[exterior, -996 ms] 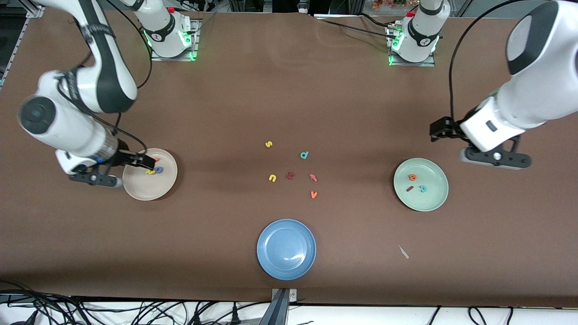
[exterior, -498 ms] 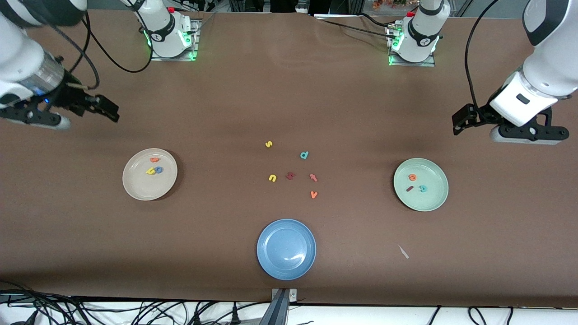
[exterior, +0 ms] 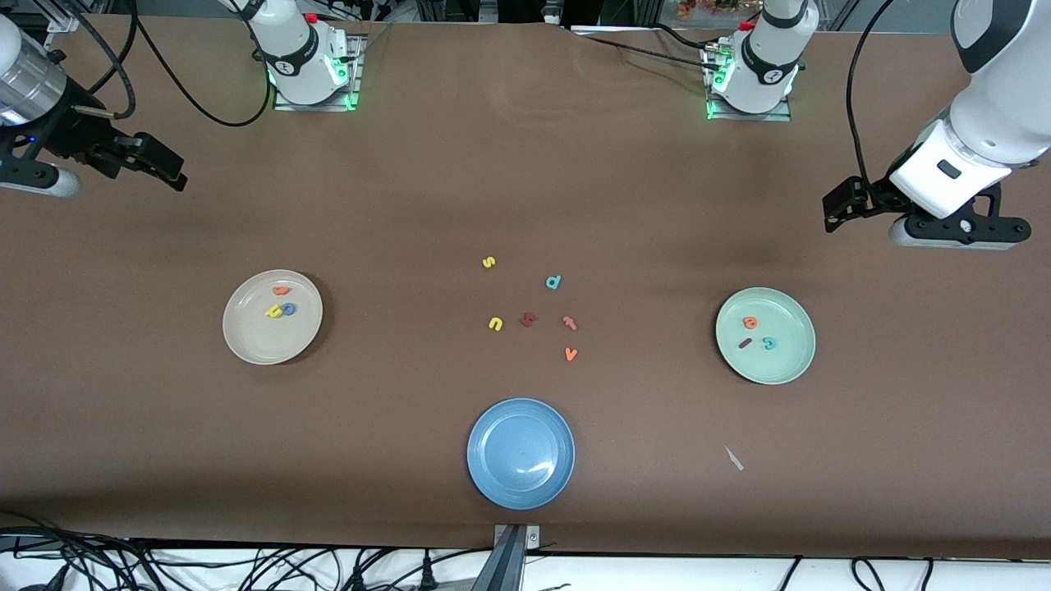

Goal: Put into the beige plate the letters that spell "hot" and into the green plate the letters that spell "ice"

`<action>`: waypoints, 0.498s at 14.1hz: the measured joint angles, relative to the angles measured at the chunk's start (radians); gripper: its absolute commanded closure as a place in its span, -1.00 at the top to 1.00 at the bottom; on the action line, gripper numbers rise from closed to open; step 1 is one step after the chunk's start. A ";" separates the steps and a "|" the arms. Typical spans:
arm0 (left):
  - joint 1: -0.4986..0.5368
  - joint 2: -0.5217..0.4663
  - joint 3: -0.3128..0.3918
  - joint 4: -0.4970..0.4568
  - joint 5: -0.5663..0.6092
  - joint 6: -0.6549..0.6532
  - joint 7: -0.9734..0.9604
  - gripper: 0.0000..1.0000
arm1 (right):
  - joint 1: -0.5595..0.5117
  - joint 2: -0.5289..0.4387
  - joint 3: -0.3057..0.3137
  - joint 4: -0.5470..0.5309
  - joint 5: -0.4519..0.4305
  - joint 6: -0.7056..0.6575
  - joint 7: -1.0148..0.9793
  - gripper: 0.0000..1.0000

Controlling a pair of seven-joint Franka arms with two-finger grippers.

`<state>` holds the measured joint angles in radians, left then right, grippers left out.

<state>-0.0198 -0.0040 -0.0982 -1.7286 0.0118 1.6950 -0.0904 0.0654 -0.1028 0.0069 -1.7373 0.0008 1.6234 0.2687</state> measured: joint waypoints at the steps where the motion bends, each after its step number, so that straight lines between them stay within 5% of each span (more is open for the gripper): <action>1: 0.000 0.000 0.000 0.001 0.000 -0.009 0.000 1.00 | 0.001 0.000 -0.008 0.000 0.002 -0.002 0.000 1.00; 7: 0.000 0.001 -0.001 0.001 -0.001 -0.047 -0.001 1.00 | 0.004 0.000 -0.051 0.000 0.025 -0.024 -0.002 1.00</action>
<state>-0.0199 -0.0031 -0.0989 -1.7273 0.0108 1.6483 -0.0910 0.0692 -0.1030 -0.0441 -1.7370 0.0262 1.5989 0.2668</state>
